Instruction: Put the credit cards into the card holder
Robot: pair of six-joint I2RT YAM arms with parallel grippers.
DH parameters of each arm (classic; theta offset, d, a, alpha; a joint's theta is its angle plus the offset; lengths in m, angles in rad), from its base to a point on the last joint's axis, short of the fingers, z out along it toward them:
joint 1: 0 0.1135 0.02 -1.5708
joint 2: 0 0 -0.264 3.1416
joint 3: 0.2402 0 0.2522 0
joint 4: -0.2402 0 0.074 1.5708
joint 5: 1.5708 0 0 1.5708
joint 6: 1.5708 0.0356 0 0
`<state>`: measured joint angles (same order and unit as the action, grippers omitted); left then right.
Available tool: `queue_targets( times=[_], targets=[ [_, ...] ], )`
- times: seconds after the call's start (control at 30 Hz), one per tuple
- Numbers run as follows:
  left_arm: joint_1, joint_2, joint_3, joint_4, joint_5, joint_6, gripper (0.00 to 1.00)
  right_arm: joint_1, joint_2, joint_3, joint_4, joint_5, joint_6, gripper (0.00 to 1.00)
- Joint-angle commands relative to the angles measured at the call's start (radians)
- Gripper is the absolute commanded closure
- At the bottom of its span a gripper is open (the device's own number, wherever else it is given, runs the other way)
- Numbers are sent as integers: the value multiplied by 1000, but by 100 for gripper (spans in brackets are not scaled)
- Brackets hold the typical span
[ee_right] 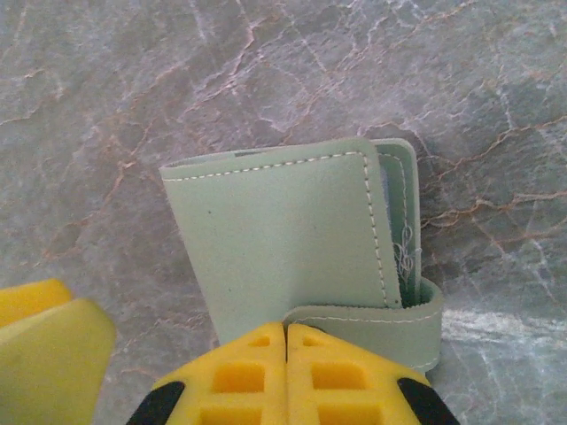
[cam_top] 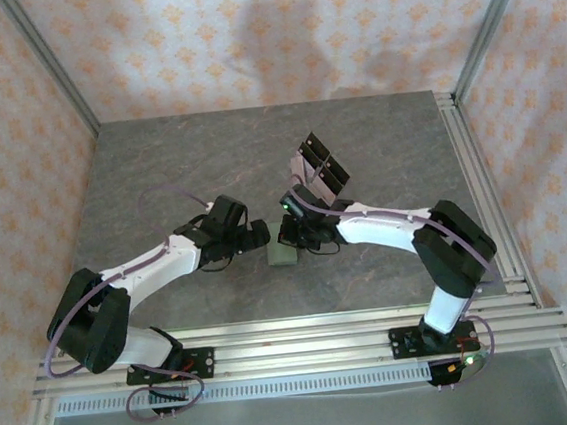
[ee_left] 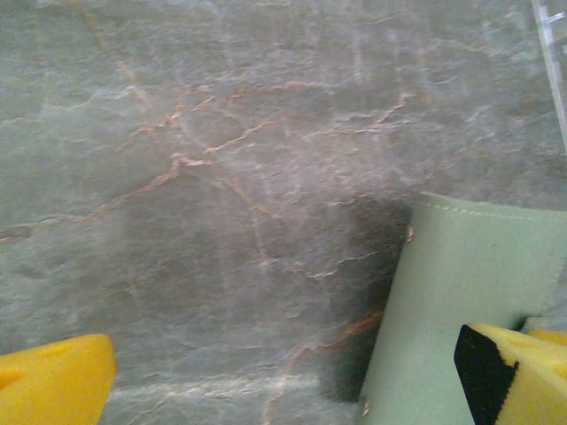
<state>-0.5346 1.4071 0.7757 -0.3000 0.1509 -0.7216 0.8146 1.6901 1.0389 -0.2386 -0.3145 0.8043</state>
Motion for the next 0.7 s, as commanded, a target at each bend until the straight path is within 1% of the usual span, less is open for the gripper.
queue_targets(
  times=[0.0, 0.2, 0.4, 0.67],
  targets=[
    [-4, 10, -13, 75, 33, -38, 0, -2, -58, -23, 24, -4, 5, 100],
    [-2, 23, -21, 149, 71, -72, 0, -23, -85, -54, 57, -31, 26, 100],
    [23, 16, -70, 281, 135, -135, 0, -46, -125, -83, 108, -69, 60, 100],
    [42, 1, -101, 413, 184, -206, 3, -57, -179, -82, 137, -97, 90, 100]
  ],
)
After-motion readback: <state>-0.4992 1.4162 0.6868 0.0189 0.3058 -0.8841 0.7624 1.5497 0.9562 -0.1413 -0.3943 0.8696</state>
